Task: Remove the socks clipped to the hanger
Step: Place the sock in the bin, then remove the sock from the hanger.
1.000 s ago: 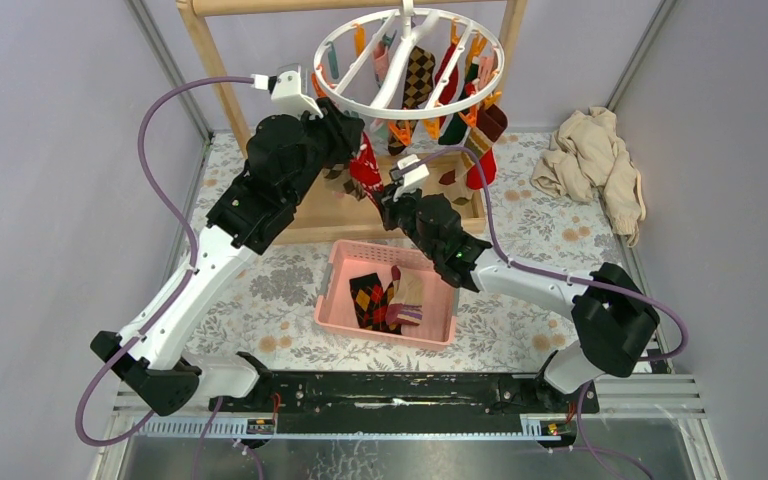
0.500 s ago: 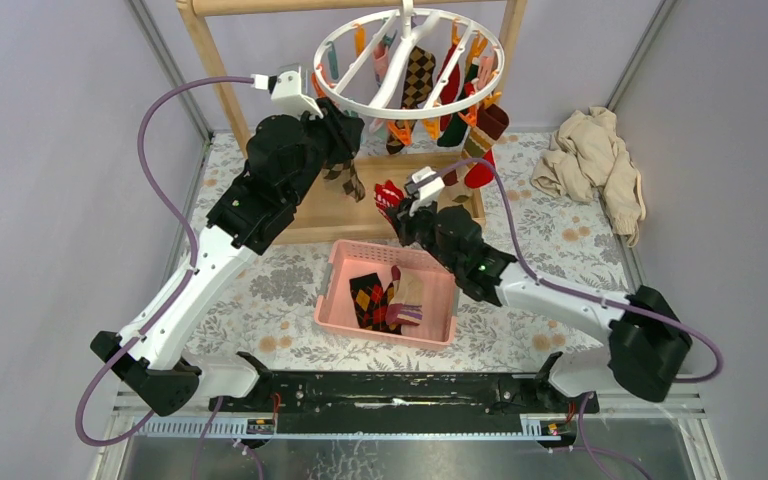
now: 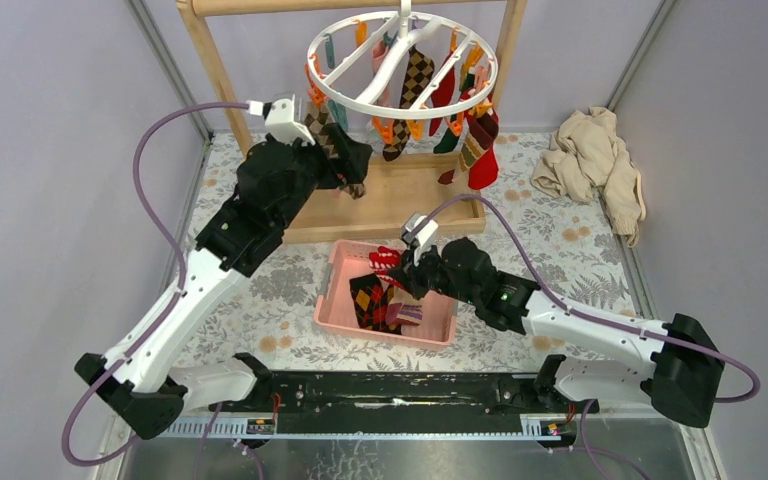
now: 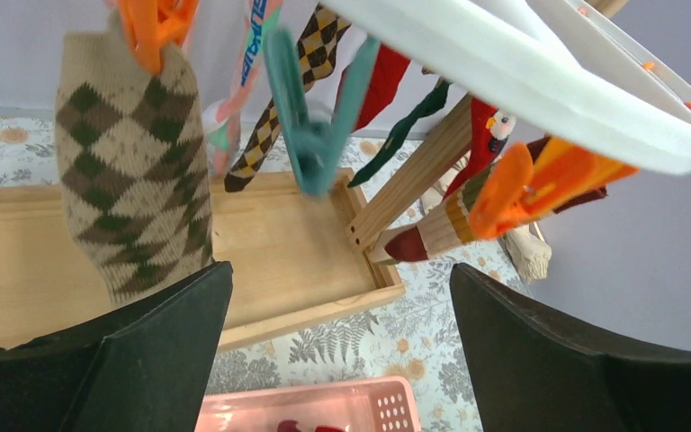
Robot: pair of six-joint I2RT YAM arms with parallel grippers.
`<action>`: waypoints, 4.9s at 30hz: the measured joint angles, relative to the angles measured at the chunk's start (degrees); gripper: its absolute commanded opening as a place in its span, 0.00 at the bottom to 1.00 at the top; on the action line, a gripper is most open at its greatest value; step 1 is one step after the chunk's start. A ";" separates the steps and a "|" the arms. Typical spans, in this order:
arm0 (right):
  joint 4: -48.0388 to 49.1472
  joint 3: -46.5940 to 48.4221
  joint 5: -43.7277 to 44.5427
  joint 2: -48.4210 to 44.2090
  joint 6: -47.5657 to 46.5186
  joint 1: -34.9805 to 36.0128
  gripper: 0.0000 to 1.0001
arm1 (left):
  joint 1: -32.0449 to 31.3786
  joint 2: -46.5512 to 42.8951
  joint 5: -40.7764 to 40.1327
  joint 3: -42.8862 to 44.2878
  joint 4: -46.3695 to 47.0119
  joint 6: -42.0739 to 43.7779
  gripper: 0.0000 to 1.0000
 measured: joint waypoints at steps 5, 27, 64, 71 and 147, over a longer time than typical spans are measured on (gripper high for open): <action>-1.79 -3.85 -1.95 -1.46 1.31 0.74 0.12 | 0.00 -5.81 1.05 -4.52 -0.11 -0.74 0.99; -14.78 -4.57 7.74 2.23 6.82 1.44 0.92 | -2.93 -22.27 0.92 -30.42 -3.48 -8.02 0.99; -6.14 -6.01 1.36 -2.80 13.22 -31.65 0.68 | -19.28 -16.04 -8.87 -43.25 -8.48 -20.09 0.70; 3.76 -3.48 -3.48 3.17 13.22 -35.23 0.74 | -23.21 -17.88 -10.23 -42.36 -11.13 -22.49 0.98; -27.43 -3.34 -4.98 -29.29 19.26 -37.38 0.81 | -16.81 30.53 -13.55 -30.69 76.35 15.58 0.99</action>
